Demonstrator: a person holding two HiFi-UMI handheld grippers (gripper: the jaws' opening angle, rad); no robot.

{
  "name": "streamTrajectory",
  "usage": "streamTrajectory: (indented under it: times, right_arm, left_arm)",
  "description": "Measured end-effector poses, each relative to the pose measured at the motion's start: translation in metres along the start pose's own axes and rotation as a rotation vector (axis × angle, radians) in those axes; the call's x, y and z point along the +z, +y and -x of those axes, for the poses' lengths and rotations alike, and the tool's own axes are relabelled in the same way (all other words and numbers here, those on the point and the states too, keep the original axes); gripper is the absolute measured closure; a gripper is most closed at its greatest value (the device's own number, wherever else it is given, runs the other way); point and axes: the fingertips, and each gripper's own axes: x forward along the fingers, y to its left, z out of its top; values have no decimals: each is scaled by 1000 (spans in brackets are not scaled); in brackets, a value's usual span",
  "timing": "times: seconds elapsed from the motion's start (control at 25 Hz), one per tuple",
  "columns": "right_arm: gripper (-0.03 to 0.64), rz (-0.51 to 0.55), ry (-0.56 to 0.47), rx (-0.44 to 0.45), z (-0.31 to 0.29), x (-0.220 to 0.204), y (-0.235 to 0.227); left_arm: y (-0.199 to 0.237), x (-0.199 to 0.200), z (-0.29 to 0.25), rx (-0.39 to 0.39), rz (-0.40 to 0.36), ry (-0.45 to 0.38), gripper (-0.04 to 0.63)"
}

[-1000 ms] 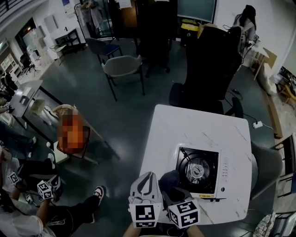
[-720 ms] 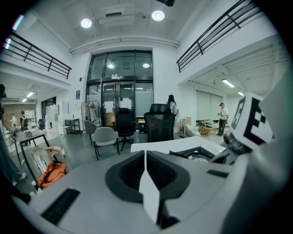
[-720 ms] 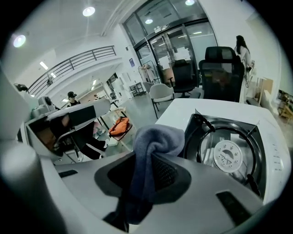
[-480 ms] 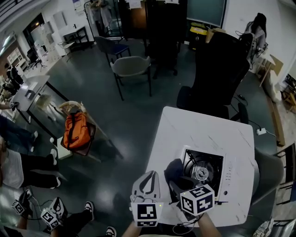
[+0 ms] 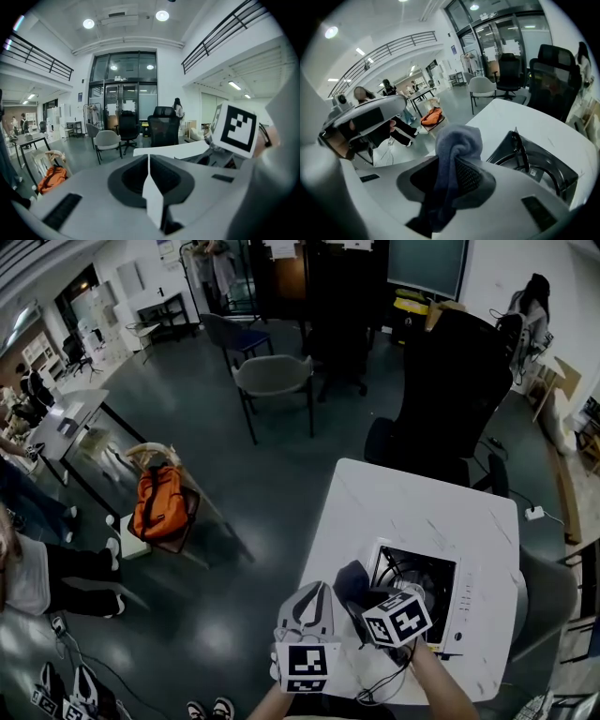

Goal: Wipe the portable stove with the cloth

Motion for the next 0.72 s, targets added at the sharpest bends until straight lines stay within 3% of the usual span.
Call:
streamTrajectory:
  times: [0.28,0.72]
  right_arm:
    - [511,114,118,22,-14,-9,-3]
    - [511,158,119,48,-18,6,-24]
  left_arm:
    - [1,-2,-19,23,17,35,574]
    - [-4,5,-38,84,45,39,574]
